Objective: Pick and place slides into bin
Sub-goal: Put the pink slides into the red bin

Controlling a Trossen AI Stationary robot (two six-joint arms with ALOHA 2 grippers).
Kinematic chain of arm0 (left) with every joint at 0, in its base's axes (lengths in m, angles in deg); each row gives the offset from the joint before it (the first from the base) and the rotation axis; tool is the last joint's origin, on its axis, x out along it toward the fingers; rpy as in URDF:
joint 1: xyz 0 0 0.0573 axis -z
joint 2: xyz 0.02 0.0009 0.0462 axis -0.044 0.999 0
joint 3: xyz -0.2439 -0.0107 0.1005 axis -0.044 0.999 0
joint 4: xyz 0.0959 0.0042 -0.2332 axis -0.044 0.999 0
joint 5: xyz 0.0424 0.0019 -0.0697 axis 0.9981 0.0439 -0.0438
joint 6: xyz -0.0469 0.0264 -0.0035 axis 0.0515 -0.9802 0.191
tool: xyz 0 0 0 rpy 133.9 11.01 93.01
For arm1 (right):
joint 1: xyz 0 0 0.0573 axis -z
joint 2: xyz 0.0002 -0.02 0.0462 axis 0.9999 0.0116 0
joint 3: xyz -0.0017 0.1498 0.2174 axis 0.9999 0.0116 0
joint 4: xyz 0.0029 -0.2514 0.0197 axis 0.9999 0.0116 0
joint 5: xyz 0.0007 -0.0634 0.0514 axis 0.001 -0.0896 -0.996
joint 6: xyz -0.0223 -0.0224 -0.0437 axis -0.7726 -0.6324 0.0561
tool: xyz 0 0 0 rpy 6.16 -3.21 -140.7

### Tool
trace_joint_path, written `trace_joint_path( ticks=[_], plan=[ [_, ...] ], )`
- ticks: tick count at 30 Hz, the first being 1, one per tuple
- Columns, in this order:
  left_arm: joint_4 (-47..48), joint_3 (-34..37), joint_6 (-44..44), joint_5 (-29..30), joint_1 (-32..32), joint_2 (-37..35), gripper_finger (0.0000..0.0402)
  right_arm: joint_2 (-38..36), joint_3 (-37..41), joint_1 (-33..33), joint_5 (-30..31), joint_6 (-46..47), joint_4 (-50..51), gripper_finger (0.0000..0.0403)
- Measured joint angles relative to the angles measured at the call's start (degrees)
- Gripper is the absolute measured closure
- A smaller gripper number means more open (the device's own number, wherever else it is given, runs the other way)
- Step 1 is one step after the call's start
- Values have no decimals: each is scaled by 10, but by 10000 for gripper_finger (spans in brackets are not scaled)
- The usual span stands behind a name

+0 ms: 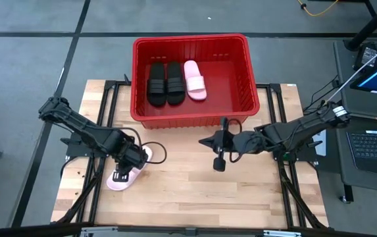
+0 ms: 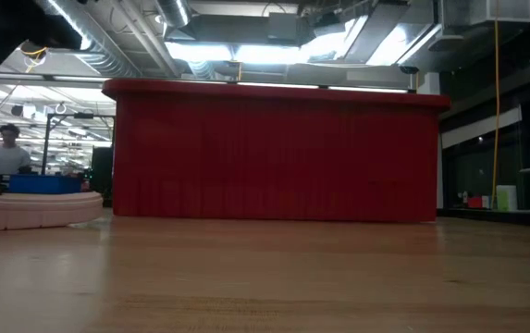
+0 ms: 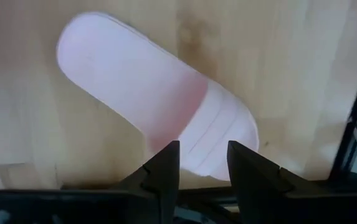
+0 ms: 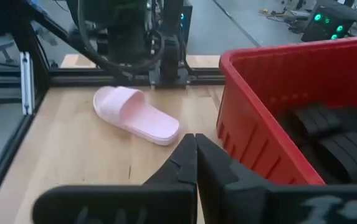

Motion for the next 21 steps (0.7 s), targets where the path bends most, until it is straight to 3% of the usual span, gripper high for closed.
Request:
trace_joint_path(
  ticks=[4,9,21],
  plan=[
    [-13,11,-22,0,-1,-1,274,0,-9,0,0,10,1,401],
    [-55,75,-28,-44,-1,-7,274,0,-11,-2,0,29,2,401],
    [-129,176,-62,-80,-29,-65,274,0,-11,-3,0,29,-9,400]
  ],
)
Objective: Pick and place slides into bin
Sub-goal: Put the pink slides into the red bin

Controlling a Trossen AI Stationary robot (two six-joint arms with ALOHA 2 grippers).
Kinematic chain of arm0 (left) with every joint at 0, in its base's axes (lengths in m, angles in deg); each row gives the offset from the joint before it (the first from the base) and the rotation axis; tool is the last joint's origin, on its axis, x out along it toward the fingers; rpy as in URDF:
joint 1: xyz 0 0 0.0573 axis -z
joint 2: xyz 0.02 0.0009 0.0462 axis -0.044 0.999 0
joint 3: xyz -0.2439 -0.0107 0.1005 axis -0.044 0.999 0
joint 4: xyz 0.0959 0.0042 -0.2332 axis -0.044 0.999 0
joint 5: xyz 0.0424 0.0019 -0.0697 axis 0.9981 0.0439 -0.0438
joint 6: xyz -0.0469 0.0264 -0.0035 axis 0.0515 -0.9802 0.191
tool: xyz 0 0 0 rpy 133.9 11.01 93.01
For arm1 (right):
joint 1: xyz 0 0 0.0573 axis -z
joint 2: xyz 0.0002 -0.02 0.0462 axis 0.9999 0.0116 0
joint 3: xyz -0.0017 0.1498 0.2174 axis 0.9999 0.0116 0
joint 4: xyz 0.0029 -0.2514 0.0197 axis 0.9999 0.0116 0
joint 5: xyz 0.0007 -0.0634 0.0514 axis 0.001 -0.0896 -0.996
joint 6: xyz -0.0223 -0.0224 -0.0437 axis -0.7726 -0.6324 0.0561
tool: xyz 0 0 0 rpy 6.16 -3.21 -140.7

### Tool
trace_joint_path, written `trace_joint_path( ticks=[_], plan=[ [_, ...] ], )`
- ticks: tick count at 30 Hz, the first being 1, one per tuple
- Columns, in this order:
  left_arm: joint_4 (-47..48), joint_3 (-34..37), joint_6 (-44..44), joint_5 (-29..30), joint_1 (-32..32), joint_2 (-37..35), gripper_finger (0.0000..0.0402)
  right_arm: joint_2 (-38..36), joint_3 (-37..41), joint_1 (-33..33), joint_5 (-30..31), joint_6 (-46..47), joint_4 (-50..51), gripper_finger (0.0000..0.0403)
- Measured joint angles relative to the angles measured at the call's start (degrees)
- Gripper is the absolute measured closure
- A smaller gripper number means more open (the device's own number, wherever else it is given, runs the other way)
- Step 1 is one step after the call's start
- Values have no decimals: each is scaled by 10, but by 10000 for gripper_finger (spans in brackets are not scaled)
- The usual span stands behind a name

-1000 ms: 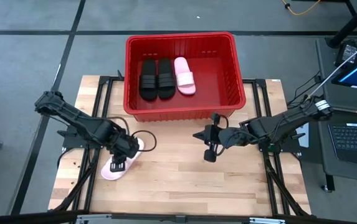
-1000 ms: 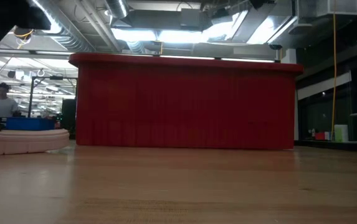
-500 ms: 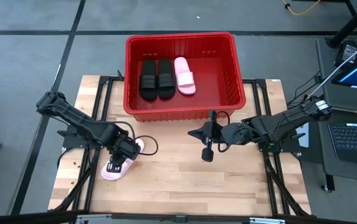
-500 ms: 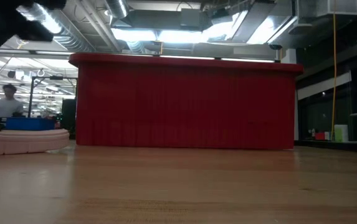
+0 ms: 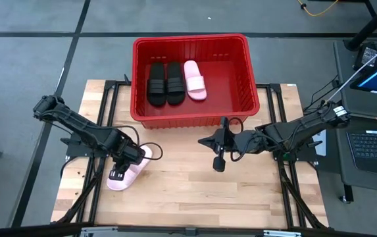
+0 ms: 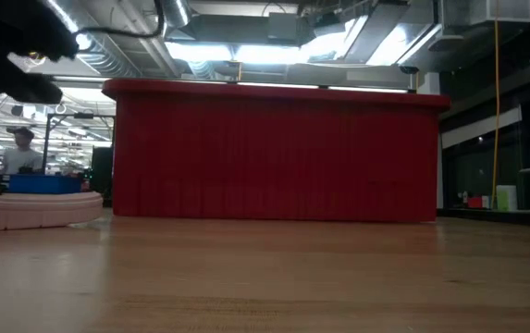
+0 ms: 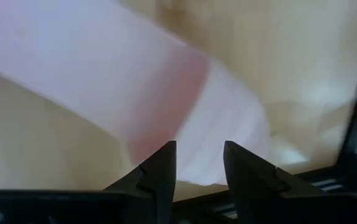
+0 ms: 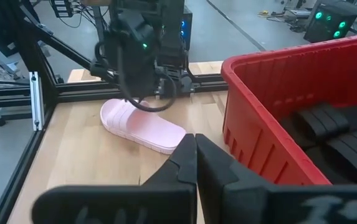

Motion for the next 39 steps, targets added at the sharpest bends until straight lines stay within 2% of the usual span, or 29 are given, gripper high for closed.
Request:
trace_joint_path(
  ticks=[7,17,24,30,34,36,39],
  plan=[
    [-7,26,-44,5,-28,-1,274,0,0,0,0,0,-13,400],
    [-58,66,-67,-79,-55,-1,274,0,0,0,0,1,-27,400],
    [-63,86,-68,-89,-64,-1,274,0,0,0,0,0,-38,400],
    [-95,107,-68,-162,-63,-1,274,0,0,0,0,2,-46,400],
    [-128,118,-76,-179,-63,-1,276,3,1,0,0,1,-50,400],
    [-140,125,-89,-180,-63,-1,286,5,1,0,0,2,-52,400],
    [-145,137,-100,-183,-63,-1,324,6,1,0,0,2,-56,400]
  ],
)
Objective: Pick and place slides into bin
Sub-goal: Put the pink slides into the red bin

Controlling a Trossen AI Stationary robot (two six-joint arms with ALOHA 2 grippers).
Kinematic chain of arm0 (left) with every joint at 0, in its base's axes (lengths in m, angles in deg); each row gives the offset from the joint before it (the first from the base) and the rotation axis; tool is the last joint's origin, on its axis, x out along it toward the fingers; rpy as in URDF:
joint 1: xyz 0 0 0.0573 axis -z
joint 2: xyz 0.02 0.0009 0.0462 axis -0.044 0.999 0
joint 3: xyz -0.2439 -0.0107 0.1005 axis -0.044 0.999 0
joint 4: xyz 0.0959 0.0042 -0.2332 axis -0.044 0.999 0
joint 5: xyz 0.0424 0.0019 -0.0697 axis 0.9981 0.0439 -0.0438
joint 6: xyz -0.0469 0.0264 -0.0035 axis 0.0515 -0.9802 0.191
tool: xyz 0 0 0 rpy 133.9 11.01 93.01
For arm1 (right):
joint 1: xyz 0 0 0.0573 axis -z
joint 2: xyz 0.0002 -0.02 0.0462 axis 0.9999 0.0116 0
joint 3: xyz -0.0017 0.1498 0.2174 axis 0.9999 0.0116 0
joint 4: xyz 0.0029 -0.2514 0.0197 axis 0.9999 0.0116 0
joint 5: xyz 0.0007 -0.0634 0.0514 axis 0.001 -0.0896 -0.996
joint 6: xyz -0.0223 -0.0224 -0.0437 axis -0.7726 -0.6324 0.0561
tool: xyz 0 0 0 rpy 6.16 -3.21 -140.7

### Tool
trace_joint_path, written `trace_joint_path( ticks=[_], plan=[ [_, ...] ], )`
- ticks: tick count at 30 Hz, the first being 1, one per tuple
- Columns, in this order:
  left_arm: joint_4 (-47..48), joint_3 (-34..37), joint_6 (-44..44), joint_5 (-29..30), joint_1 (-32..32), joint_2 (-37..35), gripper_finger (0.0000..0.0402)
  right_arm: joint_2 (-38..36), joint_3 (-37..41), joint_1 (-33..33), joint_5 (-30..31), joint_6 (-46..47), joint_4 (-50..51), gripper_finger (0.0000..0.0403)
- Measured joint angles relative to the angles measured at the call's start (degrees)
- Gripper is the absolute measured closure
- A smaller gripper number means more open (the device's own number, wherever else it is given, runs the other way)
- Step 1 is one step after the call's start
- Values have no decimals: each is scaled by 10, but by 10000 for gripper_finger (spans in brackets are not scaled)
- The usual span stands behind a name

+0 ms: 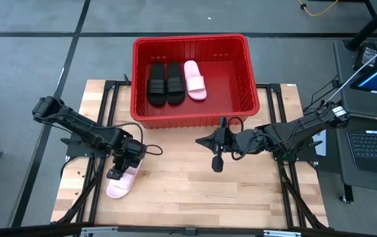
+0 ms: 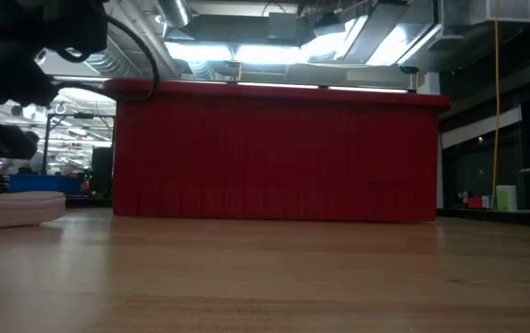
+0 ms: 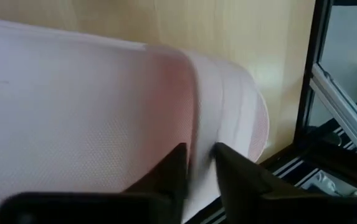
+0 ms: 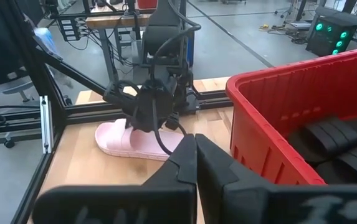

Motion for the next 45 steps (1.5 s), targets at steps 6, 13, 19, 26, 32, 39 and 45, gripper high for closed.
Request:
trace_joint_path(
  ticks=[6,13,19,26,32,39,45],
  plan=[
    [-2,3,33,-3,0,0,393,0,0,0,0,-2,-4,400],
    [-6,-48,85,8,0,-10,396,0,0,-4,0,-5,-3,400],
    [-8,-110,148,8,0,-37,397,0,0,-12,11,-44,-7,400],
    [-39,-181,255,62,0,-77,398,0,0,-16,31,-108,-36,400],
    [-53,-230,276,141,-1,-95,398,0,0,-16,31,-149,-61,400],
    [-62,-264,305,193,-24,-100,398,1,-59,-17,30,-189,-10,400],
    [-134,-280,293,252,-69,-100,398,32,-161,-23,30,-245,73,400]
  ],
)
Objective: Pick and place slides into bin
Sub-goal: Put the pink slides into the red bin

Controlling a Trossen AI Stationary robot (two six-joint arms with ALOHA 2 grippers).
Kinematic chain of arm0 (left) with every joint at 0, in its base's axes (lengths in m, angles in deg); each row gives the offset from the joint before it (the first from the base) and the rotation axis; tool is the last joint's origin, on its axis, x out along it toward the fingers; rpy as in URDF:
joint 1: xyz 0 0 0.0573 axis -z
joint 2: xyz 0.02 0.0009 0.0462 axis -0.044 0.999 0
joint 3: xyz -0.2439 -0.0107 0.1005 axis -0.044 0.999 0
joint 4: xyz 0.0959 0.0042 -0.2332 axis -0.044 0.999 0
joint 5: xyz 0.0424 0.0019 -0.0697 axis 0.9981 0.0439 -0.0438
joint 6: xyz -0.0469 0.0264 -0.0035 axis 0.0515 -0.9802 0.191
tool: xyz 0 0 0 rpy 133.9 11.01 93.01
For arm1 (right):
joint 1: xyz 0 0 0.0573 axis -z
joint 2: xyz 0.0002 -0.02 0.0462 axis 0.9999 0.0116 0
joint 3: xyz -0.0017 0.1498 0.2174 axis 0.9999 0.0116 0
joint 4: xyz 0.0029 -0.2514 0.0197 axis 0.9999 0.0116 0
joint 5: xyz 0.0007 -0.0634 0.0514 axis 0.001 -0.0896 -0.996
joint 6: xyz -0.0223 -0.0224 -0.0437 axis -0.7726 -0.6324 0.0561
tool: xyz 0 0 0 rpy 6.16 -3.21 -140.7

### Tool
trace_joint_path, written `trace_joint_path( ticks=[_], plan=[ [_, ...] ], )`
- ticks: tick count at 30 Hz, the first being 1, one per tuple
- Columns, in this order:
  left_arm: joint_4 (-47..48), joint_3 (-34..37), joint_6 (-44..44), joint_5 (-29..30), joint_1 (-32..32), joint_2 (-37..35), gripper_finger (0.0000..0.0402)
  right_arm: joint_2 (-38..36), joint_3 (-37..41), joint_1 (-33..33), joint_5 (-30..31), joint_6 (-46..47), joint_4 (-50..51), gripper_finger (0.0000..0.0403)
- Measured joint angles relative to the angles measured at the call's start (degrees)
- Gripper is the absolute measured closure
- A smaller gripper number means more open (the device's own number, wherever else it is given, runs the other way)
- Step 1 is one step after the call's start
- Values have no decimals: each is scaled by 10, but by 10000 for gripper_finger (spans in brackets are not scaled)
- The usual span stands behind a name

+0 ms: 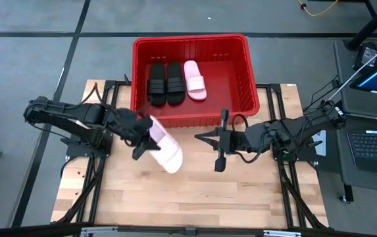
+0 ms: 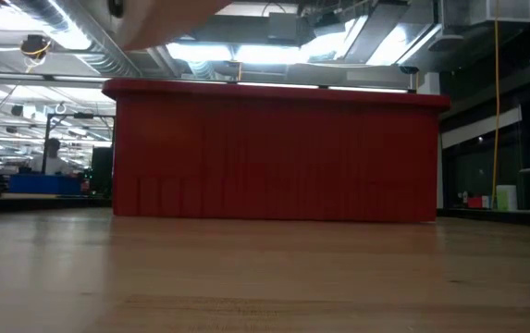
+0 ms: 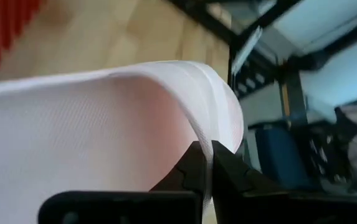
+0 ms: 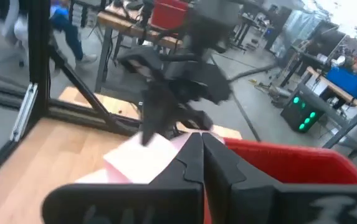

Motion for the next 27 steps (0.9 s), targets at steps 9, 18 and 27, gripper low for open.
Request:
trace_joint_path(
  ticks=[9,18,27],
  plan=[
    [-17,-35,-26,-6,-69,0,398,114,-181,-2,-2,-58,186,400],
    [-14,-79,-40,-51,-133,0,398,233,-359,-3,70,-215,317,396],
    [-12,-79,-31,-92,-163,0,398,273,-392,-2,103,-375,303,305]
  ],
)
